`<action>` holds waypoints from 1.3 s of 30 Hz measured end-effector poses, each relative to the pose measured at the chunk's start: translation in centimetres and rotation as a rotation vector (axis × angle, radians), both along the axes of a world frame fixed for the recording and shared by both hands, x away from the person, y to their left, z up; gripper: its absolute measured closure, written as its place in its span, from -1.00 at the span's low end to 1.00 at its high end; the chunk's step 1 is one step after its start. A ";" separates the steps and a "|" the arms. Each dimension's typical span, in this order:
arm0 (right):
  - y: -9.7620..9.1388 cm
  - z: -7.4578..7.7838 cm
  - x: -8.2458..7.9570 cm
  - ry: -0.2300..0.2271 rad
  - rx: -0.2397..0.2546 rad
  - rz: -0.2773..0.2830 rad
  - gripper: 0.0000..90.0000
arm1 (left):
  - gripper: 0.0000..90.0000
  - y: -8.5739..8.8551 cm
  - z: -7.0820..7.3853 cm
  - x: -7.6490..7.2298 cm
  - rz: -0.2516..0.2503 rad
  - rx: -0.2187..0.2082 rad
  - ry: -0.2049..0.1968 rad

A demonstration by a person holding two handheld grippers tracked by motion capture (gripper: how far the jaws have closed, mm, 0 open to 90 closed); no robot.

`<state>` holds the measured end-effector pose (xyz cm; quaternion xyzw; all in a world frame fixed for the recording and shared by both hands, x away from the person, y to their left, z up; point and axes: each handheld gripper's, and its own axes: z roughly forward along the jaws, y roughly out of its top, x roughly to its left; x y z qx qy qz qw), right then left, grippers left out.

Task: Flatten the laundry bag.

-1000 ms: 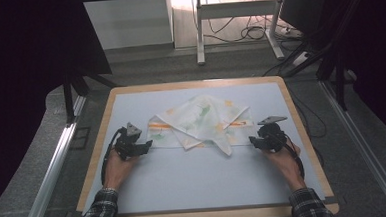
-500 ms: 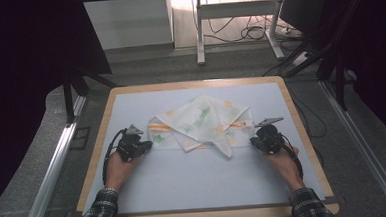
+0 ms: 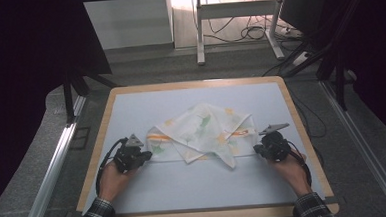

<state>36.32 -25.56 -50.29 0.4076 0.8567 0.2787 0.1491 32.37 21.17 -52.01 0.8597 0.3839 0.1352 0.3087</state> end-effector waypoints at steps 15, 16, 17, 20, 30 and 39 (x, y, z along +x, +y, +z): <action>-0.5 0.5 -3.3 0.018 0.009 0.061 0.92 | 0.89 -0.4 0.1 -4.9 -0.036 0.072 -0.006; -0.5 0.5 -3.3 0.018 0.009 0.061 0.92 | 0.89 -0.4 0.1 -4.9 -0.036 0.072 -0.006; -0.4 0.4 -3.6 0.024 0.012 0.063 0.92 | 0.89 -0.4 0.1 -4.9 -0.032 0.072 -0.004; -0.2 0.2 -4.1 0.028 -0.004 0.077 0.82 | 0.71 -0.1 -0.1 -4.6 -0.019 0.063 0.000; -1.4 0.7 -3.4 -0.022 0.079 0.020 0.38 | -0.26 -1.1 0.8 -4.3 -0.044 0.012 -0.072; -1.9 0.8 -3.1 -0.035 0.099 0.006 0.21 | -0.38 -4.8 1.2 -2.9 -0.191 -0.085 -0.055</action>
